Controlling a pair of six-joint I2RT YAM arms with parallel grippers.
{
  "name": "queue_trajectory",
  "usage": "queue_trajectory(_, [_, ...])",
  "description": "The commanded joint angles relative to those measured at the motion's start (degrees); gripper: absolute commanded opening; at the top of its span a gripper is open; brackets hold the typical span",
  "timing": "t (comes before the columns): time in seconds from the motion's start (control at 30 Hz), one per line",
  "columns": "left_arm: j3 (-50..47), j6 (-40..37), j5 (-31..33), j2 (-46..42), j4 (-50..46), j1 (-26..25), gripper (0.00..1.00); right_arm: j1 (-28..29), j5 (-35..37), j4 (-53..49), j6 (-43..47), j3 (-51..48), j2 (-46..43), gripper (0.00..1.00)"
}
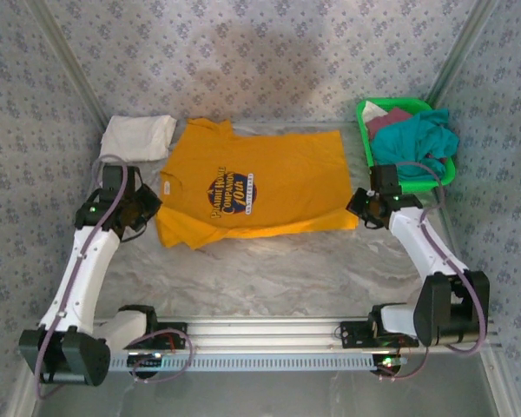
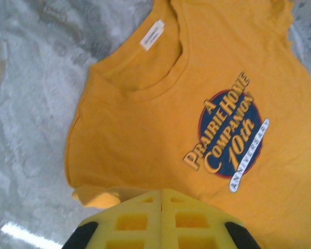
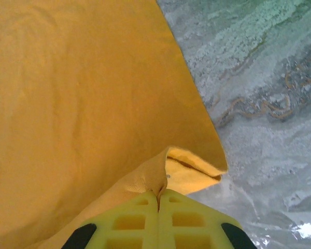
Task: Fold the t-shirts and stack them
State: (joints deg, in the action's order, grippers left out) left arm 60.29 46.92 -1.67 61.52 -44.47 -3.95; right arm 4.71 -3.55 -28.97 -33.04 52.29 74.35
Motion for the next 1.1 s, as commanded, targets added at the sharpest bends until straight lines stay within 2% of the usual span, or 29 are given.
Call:
queue_trajectory(0.0, [3.29,-3.8,-2.16,3.2,2.54,1.2,0.0,0.04,1.69,0.25,1.31,2.52,2.24,0.0])
queue_trajectory(0.33, [8.24,-8.51,-2.91,12.84,3.44,1.68,0.0,-1.15,1.12,2.33,1.68,4.11,8.82,0.0])
queue_trajectory(0.83, [19.25,-13.19,-5.4,25.09,2.24,1.32,0.0,-2.49,1.95,4.78,1.16,5.41,14.04,0.0])
queue_trajectory(1.07, [23.46,-14.59,-2.97,28.04,0.75,1.33,0.0,-2.33,0.9,4.82,0.88,6.89,15.3,0.0])
